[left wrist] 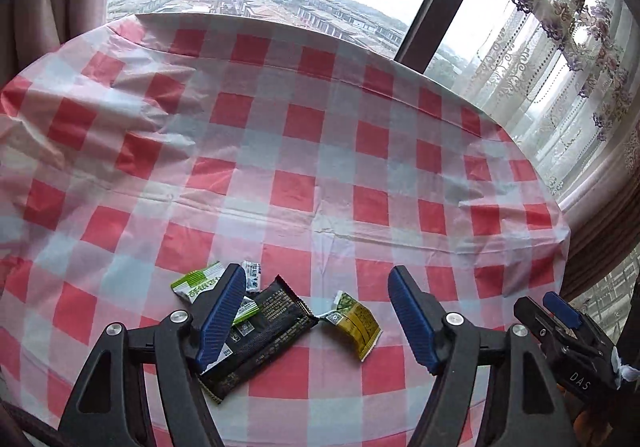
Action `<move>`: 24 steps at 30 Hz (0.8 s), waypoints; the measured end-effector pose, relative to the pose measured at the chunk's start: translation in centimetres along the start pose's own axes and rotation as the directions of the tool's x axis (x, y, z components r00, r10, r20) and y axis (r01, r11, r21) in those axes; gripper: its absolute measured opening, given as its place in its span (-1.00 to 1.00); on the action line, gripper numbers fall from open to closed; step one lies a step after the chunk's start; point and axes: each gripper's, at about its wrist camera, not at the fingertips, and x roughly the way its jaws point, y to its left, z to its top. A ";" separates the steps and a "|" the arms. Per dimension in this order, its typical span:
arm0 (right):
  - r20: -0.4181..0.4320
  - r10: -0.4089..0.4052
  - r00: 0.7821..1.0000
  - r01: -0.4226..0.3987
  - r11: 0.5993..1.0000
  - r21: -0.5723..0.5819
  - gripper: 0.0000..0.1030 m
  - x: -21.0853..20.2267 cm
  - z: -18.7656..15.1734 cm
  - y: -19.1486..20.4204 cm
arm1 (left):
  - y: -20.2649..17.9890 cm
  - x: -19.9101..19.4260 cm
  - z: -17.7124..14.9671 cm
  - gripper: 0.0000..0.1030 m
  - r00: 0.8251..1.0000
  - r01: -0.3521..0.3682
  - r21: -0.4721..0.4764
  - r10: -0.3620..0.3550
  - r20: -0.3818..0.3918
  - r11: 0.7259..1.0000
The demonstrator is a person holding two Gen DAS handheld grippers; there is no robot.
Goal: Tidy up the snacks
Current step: 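Move both tools back over the remaining snacks on the table, then grasp the yellow-green packet with left tool while right tool grasps gold packet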
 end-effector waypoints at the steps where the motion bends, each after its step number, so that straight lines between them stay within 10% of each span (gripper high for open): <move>1: -0.002 0.016 1.000 -0.016 1.000 -0.010 0.78 0.6 0.1 0.7 | 1.1 0.2 0.2 0.46 1.000 -0.013 -0.027 0.013 0.002 1.000; 13: -0.123 0.122 0.985 -0.141 0.977 -0.161 0.78 8.9 -3.0 7.1 | 10.8 4.3 -1.1 0.46 0.995 -0.097 -0.330 0.084 -0.053 0.939; 24: -0.207 0.092 0.974 -0.130 0.976 -0.175 0.78 12.4 -5.0 7.4 | 9.1 7.5 -3.6 0.46 0.981 -0.162 -0.237 0.131 -0.143 0.958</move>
